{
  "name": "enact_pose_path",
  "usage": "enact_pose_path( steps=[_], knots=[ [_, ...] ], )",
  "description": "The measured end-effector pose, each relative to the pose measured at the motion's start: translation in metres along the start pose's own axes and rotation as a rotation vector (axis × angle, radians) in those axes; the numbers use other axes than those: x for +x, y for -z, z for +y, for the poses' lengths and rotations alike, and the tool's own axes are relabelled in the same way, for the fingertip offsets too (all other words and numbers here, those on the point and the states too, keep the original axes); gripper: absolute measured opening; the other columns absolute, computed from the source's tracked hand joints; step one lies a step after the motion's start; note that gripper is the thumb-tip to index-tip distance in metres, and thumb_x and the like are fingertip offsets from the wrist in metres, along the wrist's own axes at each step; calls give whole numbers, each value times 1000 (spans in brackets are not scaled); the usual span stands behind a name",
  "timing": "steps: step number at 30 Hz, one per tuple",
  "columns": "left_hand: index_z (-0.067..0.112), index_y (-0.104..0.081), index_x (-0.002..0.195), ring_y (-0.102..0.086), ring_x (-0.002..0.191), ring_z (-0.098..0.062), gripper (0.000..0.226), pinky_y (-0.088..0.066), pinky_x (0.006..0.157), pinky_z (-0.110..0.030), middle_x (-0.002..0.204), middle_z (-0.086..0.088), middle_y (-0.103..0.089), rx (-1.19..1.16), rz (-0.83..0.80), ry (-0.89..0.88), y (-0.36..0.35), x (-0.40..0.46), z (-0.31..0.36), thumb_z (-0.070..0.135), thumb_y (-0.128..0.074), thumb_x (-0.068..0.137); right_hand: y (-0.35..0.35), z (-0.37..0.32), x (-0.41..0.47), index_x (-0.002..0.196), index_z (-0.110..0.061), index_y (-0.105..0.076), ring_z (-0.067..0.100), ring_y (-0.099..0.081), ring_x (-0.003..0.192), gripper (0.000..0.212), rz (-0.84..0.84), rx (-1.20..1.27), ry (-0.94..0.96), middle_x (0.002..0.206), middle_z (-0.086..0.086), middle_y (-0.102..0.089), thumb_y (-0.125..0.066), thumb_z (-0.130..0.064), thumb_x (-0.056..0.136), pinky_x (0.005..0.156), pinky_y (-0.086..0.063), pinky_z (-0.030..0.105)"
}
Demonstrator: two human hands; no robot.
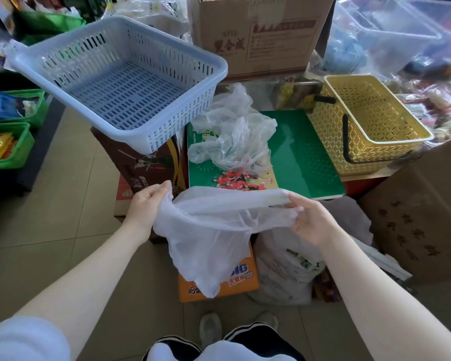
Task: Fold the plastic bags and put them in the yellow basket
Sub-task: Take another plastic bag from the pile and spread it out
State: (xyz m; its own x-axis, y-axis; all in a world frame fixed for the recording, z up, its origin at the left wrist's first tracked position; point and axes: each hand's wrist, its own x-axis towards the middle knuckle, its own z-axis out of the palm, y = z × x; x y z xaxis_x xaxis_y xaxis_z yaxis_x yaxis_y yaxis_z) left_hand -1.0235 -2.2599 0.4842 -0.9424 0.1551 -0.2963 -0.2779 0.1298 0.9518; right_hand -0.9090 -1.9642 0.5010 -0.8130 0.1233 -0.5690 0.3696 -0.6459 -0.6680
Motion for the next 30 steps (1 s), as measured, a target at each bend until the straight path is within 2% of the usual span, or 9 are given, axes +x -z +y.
enact_pose_path(
  steps=[3,6,8,12,18,19,21,25,30],
  knots=[
    [22,-60,66,-56,67,-13,34,-46,61,-26,67,4,-58,-66,103,66,4,6,-11,40,-50,93,14,1,-1,85,-11,-62,7,-56,44,13,185,-208,82,62,1,-62,-53,-3,90,41,-44,17],
    [25,-63,93,-60,91,-19,25,-50,83,-37,94,0,-64,-146,151,108,-4,5,-9,42,-45,94,32,9,9,85,-12,-64,15,-60,62,2,566,-1012,246,75,4,-62,-63,-13,86,55,-47,25],
    [26,-57,108,-58,88,-10,25,-50,76,-27,98,5,-61,-117,173,70,-15,-1,-2,41,-41,96,37,11,13,86,-11,-61,28,-60,77,9,742,-1317,177,88,10,-65,-57,-19,87,64,-46,30],
    [28,-61,83,-55,78,-6,27,-43,65,-19,84,6,-59,-10,35,-66,-28,-11,17,40,-41,95,13,11,13,117,-7,-53,32,-53,105,28,630,-1647,171,119,12,-52,-50,-14,90,83,-44,33],
    [-5,-57,82,-40,61,-17,55,-34,59,-28,65,-16,-43,173,-310,-408,-48,-25,45,49,-45,87,-95,7,-9,116,-18,-58,4,-50,94,34,-141,-1384,629,107,-10,-56,-67,-28,84,78,-38,15],
    [-2,-59,83,-42,62,-15,51,-36,58,-26,66,-19,-46,156,-338,-449,-51,-27,50,47,-49,88,-105,9,-8,94,-20,-60,6,-48,78,13,-151,-1359,668,88,-9,-56,-67,-25,84,67,-37,17],
    [8,-61,83,-43,62,-7,41,-35,57,-18,65,-7,-49,184,-355,-467,-50,-25,55,49,-59,82,-109,12,-2,62,-20,-40,10,-31,57,35,-71,-1212,687,61,-7,-36,-64,-18,86,53,-25,24],
    [18,-58,87,-55,74,-8,31,-45,69,-25,79,8,-61,488,-390,-241,-31,-12,28,41,-75,73,-96,8,8,83,3,-47,21,-38,69,34,-9,-689,523,75,8,-43,-60,-29,85,63,-32,35],
    [22,-57,65,-51,58,2,22,-38,58,-26,60,16,-59,619,-447,-77,-5,-8,-9,25,-66,84,-50,4,23,67,-23,-39,24,-33,75,29,120,-364,408,82,8,-38,-62,-37,76,68,-28,40]
  ],
)
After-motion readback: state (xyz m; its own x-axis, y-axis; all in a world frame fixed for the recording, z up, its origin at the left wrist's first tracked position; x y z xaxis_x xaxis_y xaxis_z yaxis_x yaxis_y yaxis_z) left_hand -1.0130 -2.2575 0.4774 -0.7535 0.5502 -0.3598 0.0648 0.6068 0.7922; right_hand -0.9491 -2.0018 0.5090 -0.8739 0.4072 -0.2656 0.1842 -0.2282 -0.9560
